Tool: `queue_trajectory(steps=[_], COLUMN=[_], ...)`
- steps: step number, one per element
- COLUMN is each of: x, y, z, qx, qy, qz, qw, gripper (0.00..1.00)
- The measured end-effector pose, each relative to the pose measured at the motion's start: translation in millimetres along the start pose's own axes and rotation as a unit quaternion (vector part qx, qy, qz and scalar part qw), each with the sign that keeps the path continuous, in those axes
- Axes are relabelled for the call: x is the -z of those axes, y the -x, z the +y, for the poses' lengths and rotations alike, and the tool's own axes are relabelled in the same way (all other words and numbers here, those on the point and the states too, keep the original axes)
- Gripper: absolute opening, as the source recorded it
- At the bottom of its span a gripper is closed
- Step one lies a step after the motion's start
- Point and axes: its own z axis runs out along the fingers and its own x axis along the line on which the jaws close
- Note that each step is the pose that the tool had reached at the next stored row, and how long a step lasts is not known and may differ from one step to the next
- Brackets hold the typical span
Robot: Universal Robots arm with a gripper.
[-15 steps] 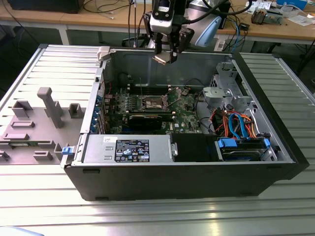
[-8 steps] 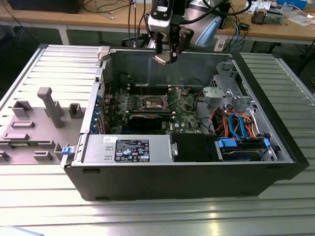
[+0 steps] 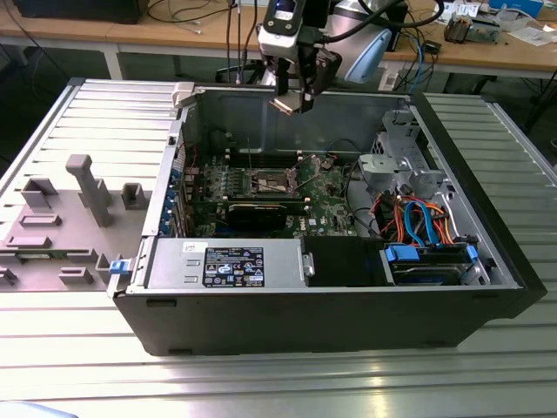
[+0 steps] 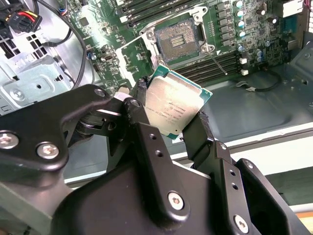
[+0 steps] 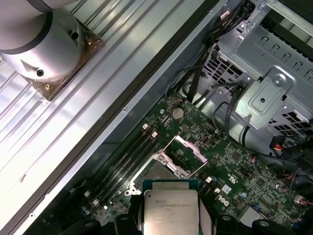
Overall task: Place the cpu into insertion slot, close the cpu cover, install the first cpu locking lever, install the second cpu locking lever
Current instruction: 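Place the cpu into insertion slot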
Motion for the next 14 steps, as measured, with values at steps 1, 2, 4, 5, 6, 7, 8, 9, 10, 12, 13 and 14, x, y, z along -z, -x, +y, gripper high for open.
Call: queue_trajectory(steps=[1, 2, 4, 5, 6, 7, 8, 9, 10, 12, 13, 14], x=[-0.1, -0.1, -0.1, -0.1, -0.2, -0.2, -0.2, -0.2, -0.3, -0.3, -0.3, -0.3], y=[0.0, 0.0, 0.0, 0.0, 0.0, 0.0, 0.0, 0.0, 0.0, 0.0, 0.0, 0.0], z=[0.0, 0.0, 0.0, 0.0, 0.0, 0.0, 0.0, 0.0, 0.0, -0.1, -0.1, -0.1], qx=[-0.003, -0.006, -0.012, -0.013, -0.016, -0.018, -0.021, -0.023, -0.025, -0.030, -0.032, -0.036], qy=[0.0001, 0.0001, 0.0002, 0.0003, 0.0003, 0.0004, 0.0004, 0.0004, 0.0005, 0.0006, 0.0006, 0.0007], qz=[-0.0003, -0.0005, -0.0010, -0.0012, -0.0015, -0.0016, -0.0019, -0.0021, -0.0023, -0.0027, -0.0028, -0.0032], qw=[0.99999, 0.99998, 0.99993, 0.99991, 0.99987, 0.99984, 0.99977, 0.99973, 0.99967, 0.99955, 0.99949, 0.99936], gripper=[0.55, 0.55, 0.55, 0.55, 0.55, 0.55, 0.55, 0.55, 0.55, 0.55, 0.55, 0.55])
